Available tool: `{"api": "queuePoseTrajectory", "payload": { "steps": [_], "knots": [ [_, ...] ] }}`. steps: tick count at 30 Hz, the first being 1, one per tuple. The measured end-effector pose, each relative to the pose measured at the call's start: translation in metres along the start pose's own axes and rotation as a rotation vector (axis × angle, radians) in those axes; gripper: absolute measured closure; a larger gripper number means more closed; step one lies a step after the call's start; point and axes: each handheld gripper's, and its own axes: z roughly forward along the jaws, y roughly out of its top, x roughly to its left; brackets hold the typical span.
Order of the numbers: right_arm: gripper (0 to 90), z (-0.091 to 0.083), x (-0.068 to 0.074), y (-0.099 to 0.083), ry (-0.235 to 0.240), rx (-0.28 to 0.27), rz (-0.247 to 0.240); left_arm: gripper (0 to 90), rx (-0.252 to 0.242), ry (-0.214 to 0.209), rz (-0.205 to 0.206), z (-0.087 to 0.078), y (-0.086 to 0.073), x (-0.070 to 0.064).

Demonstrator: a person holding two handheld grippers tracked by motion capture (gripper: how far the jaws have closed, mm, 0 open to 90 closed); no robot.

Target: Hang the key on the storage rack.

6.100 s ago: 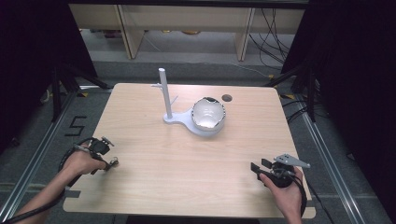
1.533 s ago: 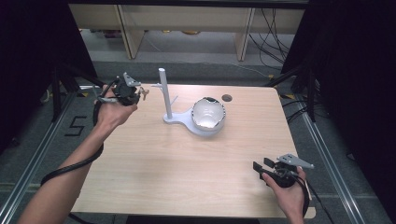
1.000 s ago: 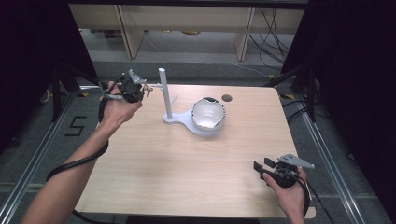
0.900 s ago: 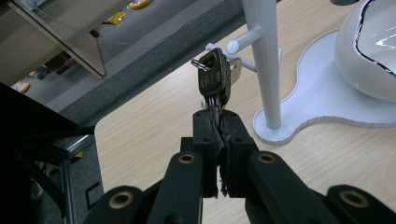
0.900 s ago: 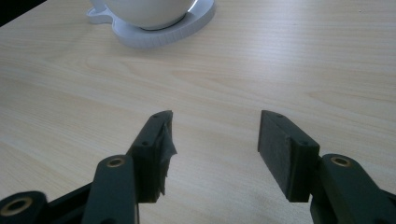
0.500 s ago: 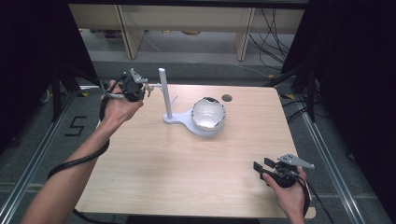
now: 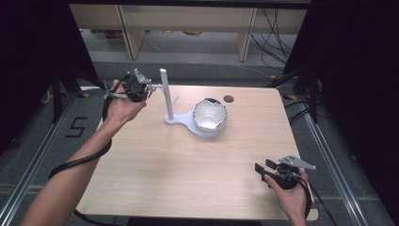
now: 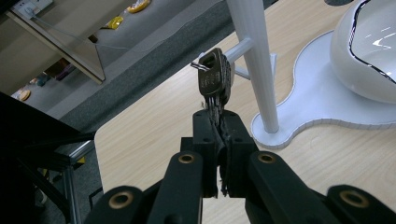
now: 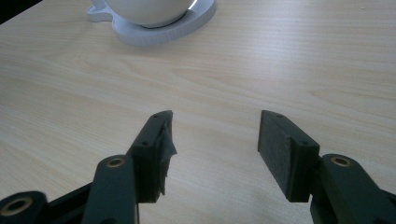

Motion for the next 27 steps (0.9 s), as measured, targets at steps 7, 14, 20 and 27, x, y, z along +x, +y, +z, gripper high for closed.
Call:
{"api": "queuePoseTrajectory", "payload": {
  "steps": [7,14,20,27],
  "knots": [
    [45.8,0.000,0.000,0.000,0.010,-0.004,0.003,85.6,0.005,0.011,0.024,-0.001,0.005,-0.002],
    [45.7,0.000,0.000,0.000,0.008,-0.003,0.003,85.6,0.009,0.017,0.035,0.000,0.007,-0.003],
    [45.7,0.000,0.000,0.000,0.004,-0.004,0.002,85.5,0.034,0.022,0.070,0.000,0.010,-0.002],
    [45.6,0.000,-0.001,0.000,-0.006,-0.003,-0.006,85.4,0.058,0.018,0.090,0.002,0.014,0.000]
  ]
}}
